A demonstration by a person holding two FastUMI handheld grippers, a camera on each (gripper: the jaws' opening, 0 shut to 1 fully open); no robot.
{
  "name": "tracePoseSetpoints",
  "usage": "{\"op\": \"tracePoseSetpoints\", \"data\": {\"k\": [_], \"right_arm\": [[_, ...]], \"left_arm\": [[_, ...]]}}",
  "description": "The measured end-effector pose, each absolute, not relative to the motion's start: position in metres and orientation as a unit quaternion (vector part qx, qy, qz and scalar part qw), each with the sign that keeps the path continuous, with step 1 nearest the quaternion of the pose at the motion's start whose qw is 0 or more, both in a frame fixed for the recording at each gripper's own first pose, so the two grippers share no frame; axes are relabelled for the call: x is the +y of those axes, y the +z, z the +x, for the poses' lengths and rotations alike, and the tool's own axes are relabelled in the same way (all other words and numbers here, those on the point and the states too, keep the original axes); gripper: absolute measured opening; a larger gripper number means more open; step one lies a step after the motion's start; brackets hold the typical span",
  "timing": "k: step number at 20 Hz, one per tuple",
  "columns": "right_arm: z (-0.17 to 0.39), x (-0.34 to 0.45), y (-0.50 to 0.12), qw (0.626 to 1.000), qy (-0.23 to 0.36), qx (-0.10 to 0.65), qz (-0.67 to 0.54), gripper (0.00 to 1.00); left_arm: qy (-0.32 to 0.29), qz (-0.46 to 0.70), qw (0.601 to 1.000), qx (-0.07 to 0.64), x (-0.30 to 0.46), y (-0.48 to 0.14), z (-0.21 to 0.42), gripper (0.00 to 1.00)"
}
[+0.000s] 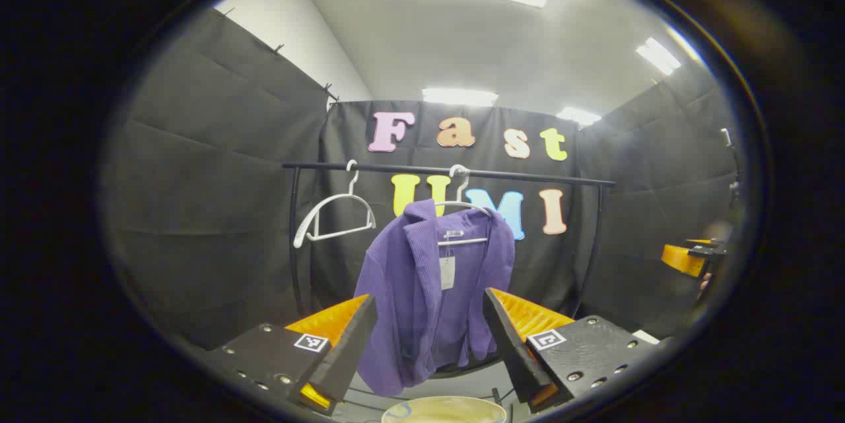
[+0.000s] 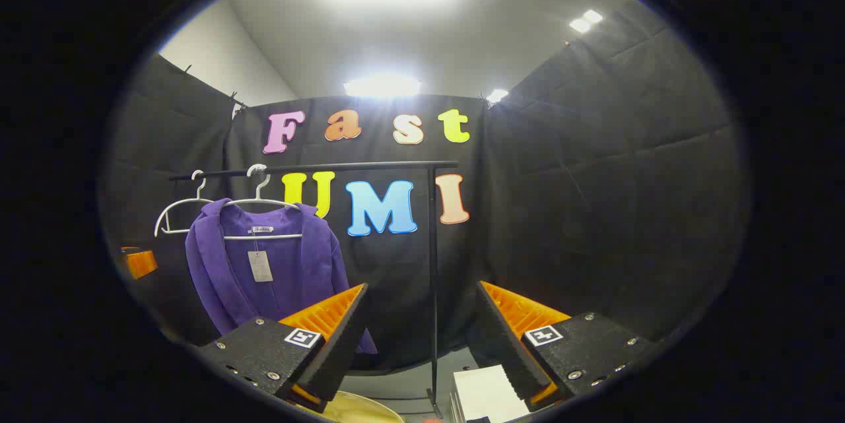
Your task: Grasp the clothes on the hanger with both hands and then place them into the laundry hamper below.
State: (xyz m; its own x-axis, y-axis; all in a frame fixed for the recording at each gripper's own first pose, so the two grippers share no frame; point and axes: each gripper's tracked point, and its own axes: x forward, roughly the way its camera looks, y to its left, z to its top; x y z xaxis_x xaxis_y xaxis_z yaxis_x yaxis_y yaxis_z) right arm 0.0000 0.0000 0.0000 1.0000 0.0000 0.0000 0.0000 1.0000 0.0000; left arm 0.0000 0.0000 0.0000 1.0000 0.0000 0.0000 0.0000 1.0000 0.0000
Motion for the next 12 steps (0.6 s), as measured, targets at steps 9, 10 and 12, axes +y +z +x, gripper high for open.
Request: {"op": "tracePoseSetpoints", "data": {"k": [9, 10, 12], "right_arm": [[-0.007, 0.011, 0.000, 1.000, -0.003, 0.003, -0.002, 0.96], [-0.006, 0.014, -0.001, 1.000, -0.001, 0.003, -0.002, 0.96], [-0.008, 0.019, 0.000, 1.000, 0.004, 0.003, -0.003, 0.96]], "left_arm": [[0.001, 0.000, 1.000, -0.003, 0.009, -0.004, 0.000, 0.93], [0.002, 0.003, 1.000, -0.004, 0.010, -0.004, -0.001, 0.93], [0.003, 0.006, 1.000, -0.007, 0.015, -0.003, -0.007, 0.99]]}}
